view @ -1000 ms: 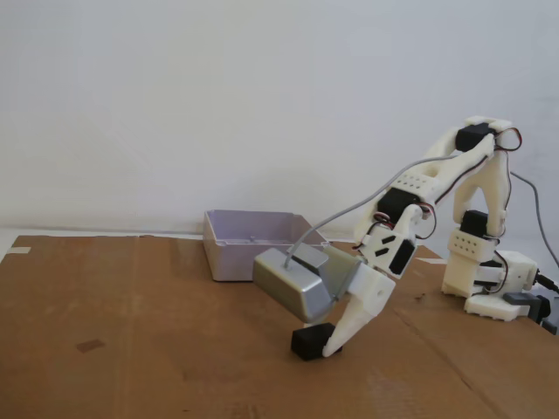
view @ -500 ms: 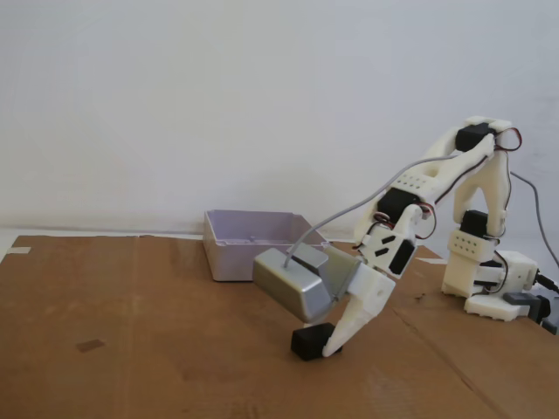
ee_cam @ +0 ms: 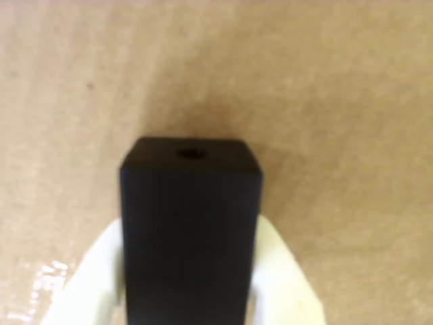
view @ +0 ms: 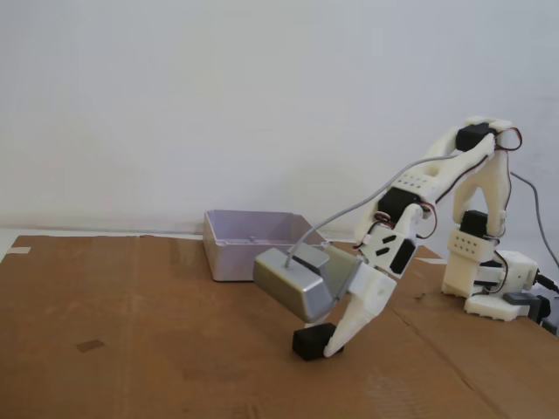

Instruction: Grasp a block and put it in the box.

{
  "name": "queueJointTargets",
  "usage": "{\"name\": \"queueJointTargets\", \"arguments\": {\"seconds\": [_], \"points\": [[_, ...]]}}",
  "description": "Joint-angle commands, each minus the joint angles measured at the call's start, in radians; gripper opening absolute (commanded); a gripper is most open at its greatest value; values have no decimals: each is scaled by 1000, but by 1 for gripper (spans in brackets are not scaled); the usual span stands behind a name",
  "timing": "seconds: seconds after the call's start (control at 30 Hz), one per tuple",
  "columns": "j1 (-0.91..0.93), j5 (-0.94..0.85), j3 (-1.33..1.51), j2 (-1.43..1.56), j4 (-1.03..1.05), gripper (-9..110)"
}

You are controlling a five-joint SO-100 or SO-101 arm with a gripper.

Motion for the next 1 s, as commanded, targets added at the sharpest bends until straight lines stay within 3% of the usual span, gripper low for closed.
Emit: {"name": "queueJointTargets", "arguments": {"seconds": [0.0,0.4,0.97], "points": [[15,6,-58,169,-5,11],[61,5,-54,304,-2,11],[291,3,-54,477,48,11]]}}
